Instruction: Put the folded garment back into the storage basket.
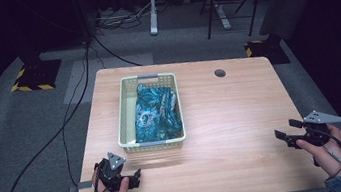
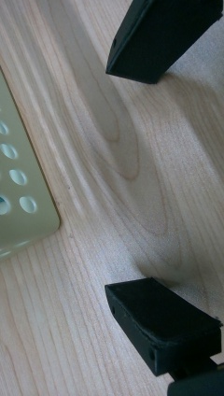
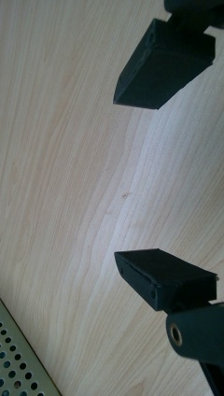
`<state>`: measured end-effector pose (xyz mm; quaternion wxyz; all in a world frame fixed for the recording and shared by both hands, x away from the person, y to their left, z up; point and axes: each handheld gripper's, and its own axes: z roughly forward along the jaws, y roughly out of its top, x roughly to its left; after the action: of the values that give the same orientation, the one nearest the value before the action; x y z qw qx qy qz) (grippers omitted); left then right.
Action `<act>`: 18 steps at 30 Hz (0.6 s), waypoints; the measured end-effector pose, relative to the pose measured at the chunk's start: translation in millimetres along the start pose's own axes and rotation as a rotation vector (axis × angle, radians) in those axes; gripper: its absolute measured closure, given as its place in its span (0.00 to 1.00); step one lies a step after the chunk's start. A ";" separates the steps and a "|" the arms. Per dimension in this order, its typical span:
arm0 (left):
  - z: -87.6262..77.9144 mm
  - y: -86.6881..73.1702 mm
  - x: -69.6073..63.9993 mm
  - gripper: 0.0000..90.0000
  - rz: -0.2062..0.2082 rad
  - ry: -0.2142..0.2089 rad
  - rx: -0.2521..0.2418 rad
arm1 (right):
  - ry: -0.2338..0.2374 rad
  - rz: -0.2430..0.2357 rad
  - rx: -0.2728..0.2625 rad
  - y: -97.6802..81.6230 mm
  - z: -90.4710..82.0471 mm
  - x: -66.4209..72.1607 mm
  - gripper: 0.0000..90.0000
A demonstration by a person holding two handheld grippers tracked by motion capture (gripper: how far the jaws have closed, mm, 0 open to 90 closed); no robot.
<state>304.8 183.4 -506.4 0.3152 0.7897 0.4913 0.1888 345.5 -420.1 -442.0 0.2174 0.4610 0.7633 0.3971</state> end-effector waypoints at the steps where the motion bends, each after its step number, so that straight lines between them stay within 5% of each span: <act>1: 0.0 0.0 0.0 0.00 0.000 0.000 0.000 | -0.002 0.002 0.000 -1.0 0.1 -0.1 0.22; 18: 0.0 0.0 0.0 0.00 0.000 0.000 0.000 | -0.017 0.018 0.057 -25.0 7.5 -3.0 0.22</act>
<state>304.8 183.4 -506.4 0.3153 0.7897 0.4912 0.1888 338.9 -426.2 -466.6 0.2073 0.4771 0.7682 0.3732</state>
